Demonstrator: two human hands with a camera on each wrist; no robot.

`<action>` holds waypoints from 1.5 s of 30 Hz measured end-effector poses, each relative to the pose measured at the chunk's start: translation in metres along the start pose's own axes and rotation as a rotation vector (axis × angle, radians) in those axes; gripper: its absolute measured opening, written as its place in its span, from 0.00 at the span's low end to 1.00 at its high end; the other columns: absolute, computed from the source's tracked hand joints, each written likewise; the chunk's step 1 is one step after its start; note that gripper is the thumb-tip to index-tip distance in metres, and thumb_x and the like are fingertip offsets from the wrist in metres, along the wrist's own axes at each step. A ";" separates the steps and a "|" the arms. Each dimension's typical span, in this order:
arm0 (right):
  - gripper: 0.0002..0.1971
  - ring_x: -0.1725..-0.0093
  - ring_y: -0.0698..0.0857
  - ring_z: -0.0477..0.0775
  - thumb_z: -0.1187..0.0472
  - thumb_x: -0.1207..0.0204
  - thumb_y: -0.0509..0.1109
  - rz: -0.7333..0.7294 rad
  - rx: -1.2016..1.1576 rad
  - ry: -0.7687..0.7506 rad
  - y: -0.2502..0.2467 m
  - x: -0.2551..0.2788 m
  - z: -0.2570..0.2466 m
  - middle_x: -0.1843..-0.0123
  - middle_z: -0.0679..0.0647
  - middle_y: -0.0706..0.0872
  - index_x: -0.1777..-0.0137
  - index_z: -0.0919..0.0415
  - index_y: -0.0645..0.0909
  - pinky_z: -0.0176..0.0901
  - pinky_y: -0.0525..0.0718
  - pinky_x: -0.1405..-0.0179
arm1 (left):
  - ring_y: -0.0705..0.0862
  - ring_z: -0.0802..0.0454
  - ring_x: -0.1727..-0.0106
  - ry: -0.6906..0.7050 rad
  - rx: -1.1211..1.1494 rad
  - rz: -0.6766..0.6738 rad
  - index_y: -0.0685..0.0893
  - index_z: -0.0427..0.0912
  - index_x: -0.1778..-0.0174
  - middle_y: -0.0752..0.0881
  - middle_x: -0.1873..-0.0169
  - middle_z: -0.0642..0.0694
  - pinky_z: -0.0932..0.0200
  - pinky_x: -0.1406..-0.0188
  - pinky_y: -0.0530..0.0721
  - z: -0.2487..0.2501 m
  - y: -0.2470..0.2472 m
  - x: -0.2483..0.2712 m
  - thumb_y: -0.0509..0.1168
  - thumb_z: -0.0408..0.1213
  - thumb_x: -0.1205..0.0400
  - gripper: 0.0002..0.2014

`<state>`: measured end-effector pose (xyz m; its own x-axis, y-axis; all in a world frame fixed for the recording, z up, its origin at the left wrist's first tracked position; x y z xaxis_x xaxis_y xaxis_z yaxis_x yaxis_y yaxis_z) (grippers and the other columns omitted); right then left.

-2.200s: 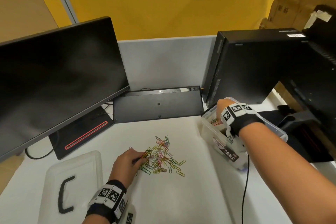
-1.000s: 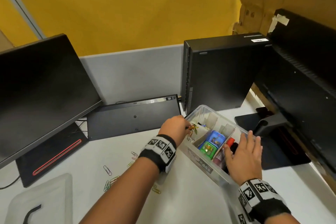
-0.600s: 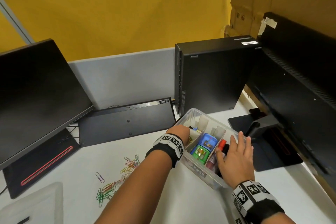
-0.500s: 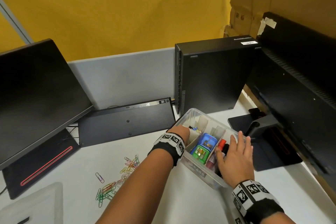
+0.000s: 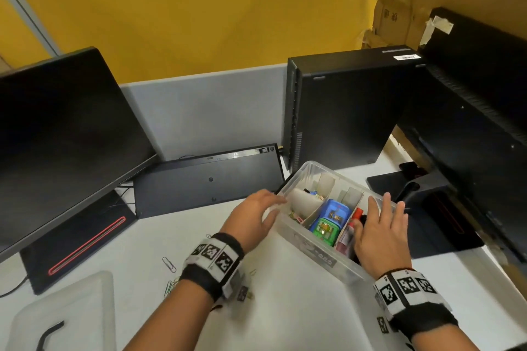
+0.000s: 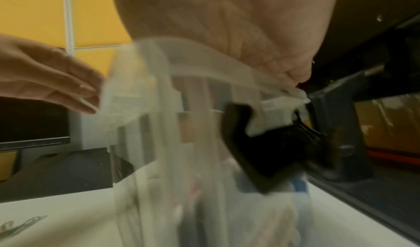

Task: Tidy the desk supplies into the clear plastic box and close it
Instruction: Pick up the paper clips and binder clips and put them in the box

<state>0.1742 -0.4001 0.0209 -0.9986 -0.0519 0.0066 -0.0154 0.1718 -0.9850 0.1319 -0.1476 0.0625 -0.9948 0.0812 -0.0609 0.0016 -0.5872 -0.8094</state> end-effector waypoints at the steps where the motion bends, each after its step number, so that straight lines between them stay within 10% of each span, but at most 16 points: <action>1: 0.31 0.17 0.44 0.68 0.48 0.16 0.51 0.013 0.004 -0.024 -0.004 0.002 -0.008 0.15 0.63 0.47 0.17 0.61 0.53 0.63 0.51 0.18 | 0.78 0.61 0.39 -0.024 0.008 0.054 0.81 0.54 0.35 0.81 0.40 0.57 0.64 0.37 0.74 -0.014 -0.008 0.017 0.59 0.40 0.15 0.14; 6: 0.25 0.18 0.59 0.60 0.58 0.17 0.60 0.128 -0.194 -0.420 -0.019 0.034 -0.081 0.18 0.59 0.63 0.21 0.62 0.64 0.51 0.56 0.20 | 0.79 0.55 0.39 -0.317 -0.087 0.110 0.81 0.53 0.36 0.82 0.39 0.53 0.58 0.35 0.77 -0.101 -0.027 0.095 0.62 0.39 0.17 0.14; 10: 0.22 0.32 0.74 0.51 0.52 0.19 0.57 -0.103 -0.292 -0.669 0.016 0.068 -0.134 0.31 0.50 0.72 0.27 0.57 0.70 0.46 0.78 0.33 | 0.75 0.52 0.35 -0.514 -0.146 0.001 0.77 0.52 0.31 0.78 0.34 0.52 0.60 0.33 0.71 -0.144 -0.022 0.144 0.67 0.46 0.21 0.21; 15: 0.42 0.38 0.73 0.56 0.35 0.37 0.75 -0.615 -0.155 -0.434 0.084 0.081 -0.161 0.34 0.53 0.65 0.29 0.57 0.64 0.45 0.79 0.43 | 0.67 0.54 0.30 -0.560 -0.122 -0.169 0.68 0.57 0.23 0.68 0.29 0.57 0.59 0.28 0.69 -0.163 -0.002 0.170 0.73 0.51 0.28 0.36; 20: 0.51 0.37 0.70 0.57 0.35 0.46 0.80 -0.617 -0.124 -0.374 0.110 0.090 -0.196 0.35 0.54 0.62 0.28 0.55 0.60 0.46 0.80 0.41 | 0.67 0.58 0.34 -0.517 -0.112 -0.139 0.68 0.59 0.24 0.69 0.33 0.58 0.65 0.33 0.69 -0.171 0.008 0.170 0.75 0.48 0.29 0.37; 36: 0.11 0.43 0.76 0.54 0.66 0.20 0.61 -0.451 -0.104 -0.532 0.128 0.090 -0.219 0.41 0.54 0.75 0.39 0.59 0.73 0.39 0.70 0.57 | 0.79 0.49 0.44 -0.316 -0.270 -0.151 0.83 0.44 0.43 0.80 0.47 0.47 0.57 0.52 0.79 -0.170 0.016 0.149 0.60 0.39 0.18 0.11; 41: 0.06 0.52 0.78 0.53 0.64 0.19 0.59 -0.475 -0.188 -0.469 0.122 0.081 -0.203 0.50 0.52 0.77 0.47 0.60 0.77 0.40 0.75 0.54 | 0.79 0.57 0.77 -0.294 -0.418 -0.211 0.83 0.49 0.75 0.78 0.75 0.55 0.67 0.88 0.70 -0.170 0.020 0.149 0.82 0.37 0.48 0.13; 45: 0.07 0.55 0.78 0.52 0.59 0.19 0.63 -0.515 -0.292 -0.427 0.109 0.072 -0.191 0.55 0.51 0.79 0.51 0.62 0.80 0.39 0.74 0.57 | 0.86 0.45 0.58 -0.331 -0.257 -0.070 0.89 0.42 0.53 0.85 0.58 0.45 0.58 0.65 0.81 -0.167 0.019 0.155 0.68 0.34 0.24 0.07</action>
<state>0.0909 -0.1969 -0.0533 -0.7556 -0.5658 0.3300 -0.5500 0.2744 -0.7888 -0.0057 -0.0112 -0.0598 -0.9724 -0.1737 0.1560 -0.0834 -0.3658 -0.9269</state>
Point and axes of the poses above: each hand's wrist, its own x-axis away from the middle knuckle, its own y-axis out of the palm, z = x × y, the point moved 1 cm from there along -x, towards the middle knuckle
